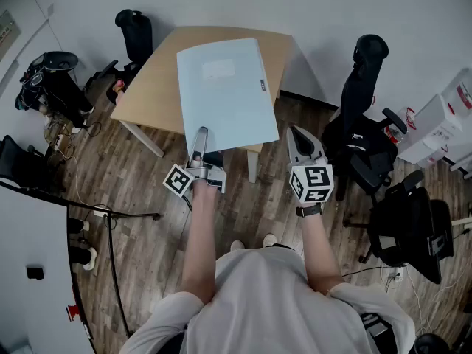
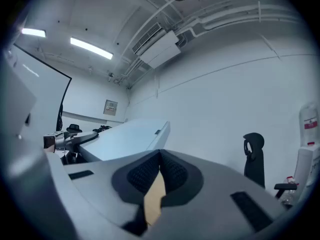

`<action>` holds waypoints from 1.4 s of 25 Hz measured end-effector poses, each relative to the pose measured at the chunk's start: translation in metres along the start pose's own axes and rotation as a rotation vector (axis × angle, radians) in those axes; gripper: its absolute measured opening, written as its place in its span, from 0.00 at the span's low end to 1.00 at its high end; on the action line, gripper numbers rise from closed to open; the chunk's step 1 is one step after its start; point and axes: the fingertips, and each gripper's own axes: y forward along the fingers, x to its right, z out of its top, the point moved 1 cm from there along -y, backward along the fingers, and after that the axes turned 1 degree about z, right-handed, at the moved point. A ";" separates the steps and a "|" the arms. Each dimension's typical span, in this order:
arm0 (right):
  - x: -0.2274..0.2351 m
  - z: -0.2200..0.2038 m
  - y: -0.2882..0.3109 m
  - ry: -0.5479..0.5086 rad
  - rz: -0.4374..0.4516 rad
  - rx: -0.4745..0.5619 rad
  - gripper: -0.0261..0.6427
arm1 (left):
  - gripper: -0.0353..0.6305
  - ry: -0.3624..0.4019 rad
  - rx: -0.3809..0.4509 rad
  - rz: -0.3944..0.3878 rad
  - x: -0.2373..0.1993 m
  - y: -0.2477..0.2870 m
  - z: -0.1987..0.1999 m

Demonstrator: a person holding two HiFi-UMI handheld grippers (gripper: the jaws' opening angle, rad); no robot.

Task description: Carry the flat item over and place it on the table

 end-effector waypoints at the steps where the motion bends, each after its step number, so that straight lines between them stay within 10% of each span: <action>1: 0.000 0.001 0.001 -0.002 0.002 0.002 0.06 | 0.50 -0.002 0.004 -0.002 0.000 0.001 0.001; 35: 0.035 -0.004 0.000 0.047 0.096 0.041 0.06 | 0.50 -0.038 0.092 0.045 -0.016 0.006 -0.053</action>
